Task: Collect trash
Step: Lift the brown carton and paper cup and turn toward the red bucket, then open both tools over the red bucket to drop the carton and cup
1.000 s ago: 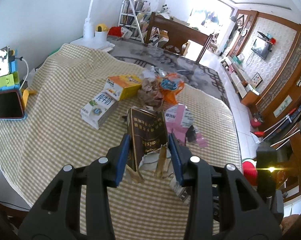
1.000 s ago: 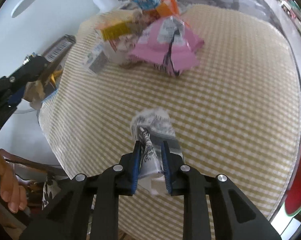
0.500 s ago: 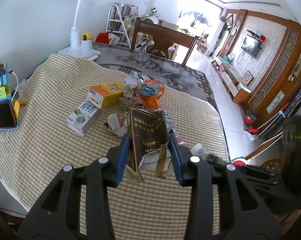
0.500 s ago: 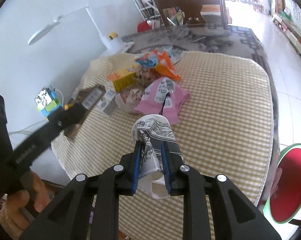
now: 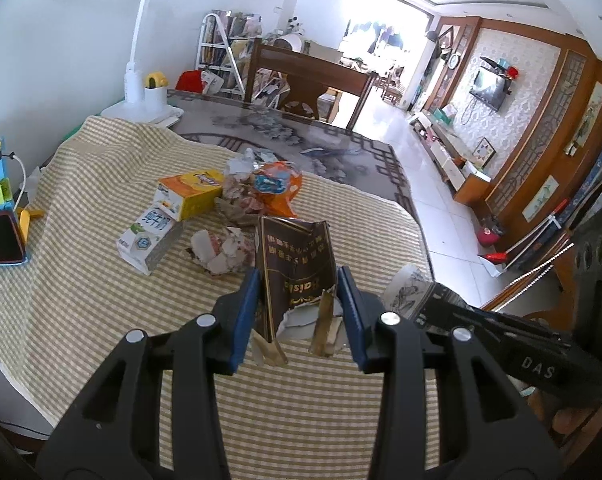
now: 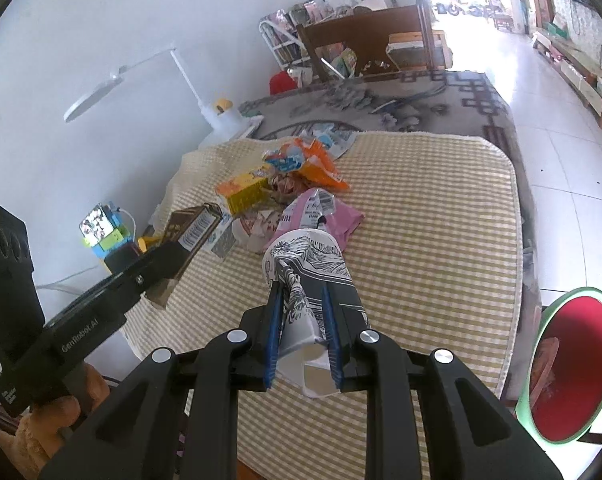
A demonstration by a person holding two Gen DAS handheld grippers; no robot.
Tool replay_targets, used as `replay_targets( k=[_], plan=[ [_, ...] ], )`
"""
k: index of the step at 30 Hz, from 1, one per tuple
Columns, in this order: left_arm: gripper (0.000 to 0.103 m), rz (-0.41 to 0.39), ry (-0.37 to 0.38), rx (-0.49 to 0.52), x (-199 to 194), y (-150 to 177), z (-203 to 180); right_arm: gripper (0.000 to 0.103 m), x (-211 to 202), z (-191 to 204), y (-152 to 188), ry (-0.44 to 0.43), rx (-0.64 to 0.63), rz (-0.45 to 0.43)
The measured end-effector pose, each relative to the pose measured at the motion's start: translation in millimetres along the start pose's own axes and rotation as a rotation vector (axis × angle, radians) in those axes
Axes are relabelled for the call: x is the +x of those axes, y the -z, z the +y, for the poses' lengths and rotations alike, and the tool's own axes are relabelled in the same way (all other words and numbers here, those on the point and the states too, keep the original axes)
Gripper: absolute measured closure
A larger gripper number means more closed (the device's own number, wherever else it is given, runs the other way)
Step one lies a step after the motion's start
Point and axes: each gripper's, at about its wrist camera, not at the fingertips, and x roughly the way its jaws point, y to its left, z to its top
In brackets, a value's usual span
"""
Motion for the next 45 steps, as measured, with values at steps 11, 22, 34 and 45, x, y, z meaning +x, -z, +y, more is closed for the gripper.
replay_targets(
  k=[11,22,34,45],
  plan=[
    [0.064,0.004,0.026,0.048,2,3,-48,0.084,-40,-30,-4,0.015,0.016,-0.064],
    [0.064,0.004,0.042,0.021,13,14,-141,0.084,-94,-113,-6,0.005,0.013,-0.076],
    [0.064,0.114,0.158,0.078,58,45,-250,0.083,-142,-236,21,0.098,0.138,-0.046],
    [0.064,0.329,0.234,0.157,126,88,-316,0.083,-153,-320,62,0.160,0.309,0.014]
  ],
)
